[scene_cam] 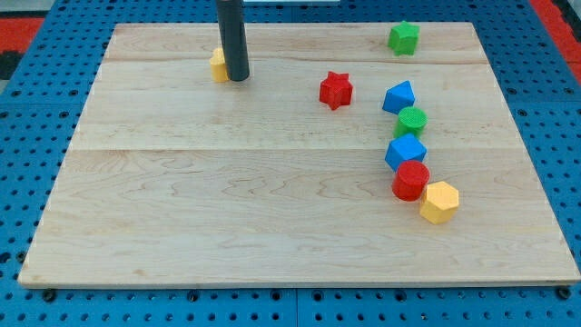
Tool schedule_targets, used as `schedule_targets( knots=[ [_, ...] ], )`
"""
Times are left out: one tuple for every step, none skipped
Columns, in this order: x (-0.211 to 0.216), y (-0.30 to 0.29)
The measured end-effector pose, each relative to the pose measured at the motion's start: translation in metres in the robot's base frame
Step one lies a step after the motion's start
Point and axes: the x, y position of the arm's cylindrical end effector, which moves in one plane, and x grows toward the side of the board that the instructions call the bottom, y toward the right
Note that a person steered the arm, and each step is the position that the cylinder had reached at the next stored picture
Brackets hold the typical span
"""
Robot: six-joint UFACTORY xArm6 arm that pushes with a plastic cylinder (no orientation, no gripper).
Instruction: Push the red star parallel to the heart
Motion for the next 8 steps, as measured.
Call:
schedule_targets(
  knots=[
    [0.004, -0.001],
    [0.030, 0.005],
    [-0.038, 0.104],
    [-0.068, 0.163],
    [-0.023, 0.212],
    [0.042, 0.183],
    [0.059, 0.152],
    [0.036, 0.133]
  ],
)
